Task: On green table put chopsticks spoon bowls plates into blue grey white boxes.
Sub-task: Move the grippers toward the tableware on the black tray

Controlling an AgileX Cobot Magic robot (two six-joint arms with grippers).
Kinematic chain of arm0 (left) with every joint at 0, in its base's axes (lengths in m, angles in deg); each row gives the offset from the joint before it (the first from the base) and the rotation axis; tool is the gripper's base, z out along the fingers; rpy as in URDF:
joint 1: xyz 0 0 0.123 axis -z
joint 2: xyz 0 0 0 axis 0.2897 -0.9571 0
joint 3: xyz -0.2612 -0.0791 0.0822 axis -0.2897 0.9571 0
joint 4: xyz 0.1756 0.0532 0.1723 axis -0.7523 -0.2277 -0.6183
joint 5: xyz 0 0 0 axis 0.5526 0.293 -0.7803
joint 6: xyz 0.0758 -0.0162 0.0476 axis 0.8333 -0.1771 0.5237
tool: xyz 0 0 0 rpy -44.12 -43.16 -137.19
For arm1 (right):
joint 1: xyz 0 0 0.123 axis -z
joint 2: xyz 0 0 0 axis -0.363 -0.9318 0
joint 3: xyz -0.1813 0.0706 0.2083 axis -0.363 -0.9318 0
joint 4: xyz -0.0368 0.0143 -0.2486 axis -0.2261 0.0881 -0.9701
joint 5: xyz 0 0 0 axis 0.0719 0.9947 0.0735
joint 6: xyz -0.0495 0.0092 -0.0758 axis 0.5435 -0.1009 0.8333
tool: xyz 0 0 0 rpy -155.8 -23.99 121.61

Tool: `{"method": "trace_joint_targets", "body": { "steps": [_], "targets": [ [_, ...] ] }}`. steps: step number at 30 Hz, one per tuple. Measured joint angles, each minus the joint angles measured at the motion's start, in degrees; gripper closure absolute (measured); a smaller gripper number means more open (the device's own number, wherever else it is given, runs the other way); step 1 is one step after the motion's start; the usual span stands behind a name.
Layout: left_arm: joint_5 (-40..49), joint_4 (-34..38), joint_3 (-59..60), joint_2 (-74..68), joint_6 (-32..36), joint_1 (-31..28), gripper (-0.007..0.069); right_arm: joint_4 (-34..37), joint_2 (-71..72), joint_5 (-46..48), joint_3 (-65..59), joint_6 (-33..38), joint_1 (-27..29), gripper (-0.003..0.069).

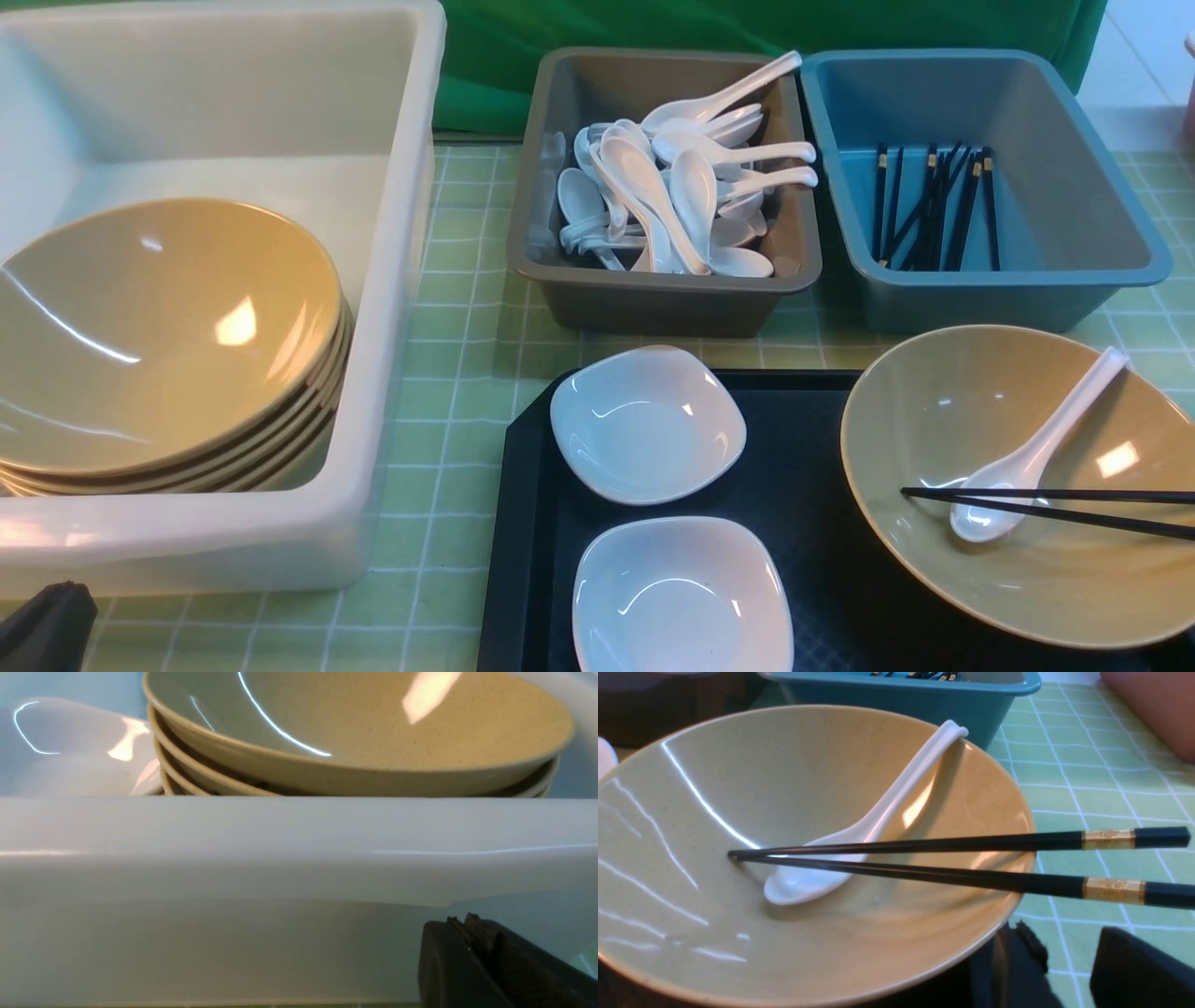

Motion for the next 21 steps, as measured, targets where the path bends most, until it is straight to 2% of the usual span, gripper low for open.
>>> {"method": "trace_joint_targets", "body": {
  "steps": [11,15,17,21],
  "targets": [
    [-2.1,-0.3,0.1,0.0,0.0,0.0,0.0627,0.0,0.0,-0.1,0.0,0.0,0.0,0.0416],
    [-13.1,1.3,0.1,0.0,0.0,0.0,0.0627,0.2,0.0,-5.5,-0.7,-0.1,0.0,0.0416],
    [-23.5,2.3,0.1,0.0,0.0,0.0,0.0627,0.2,0.0,-12.9,-1.1,-0.2,0.0,0.0416],
    [-36.1,2.6,0.1,0.0,-0.1,0.0,0.0627,0.3,0.0,-24.4,-1.1,-0.2,0.0,0.0416]
  ]
}}
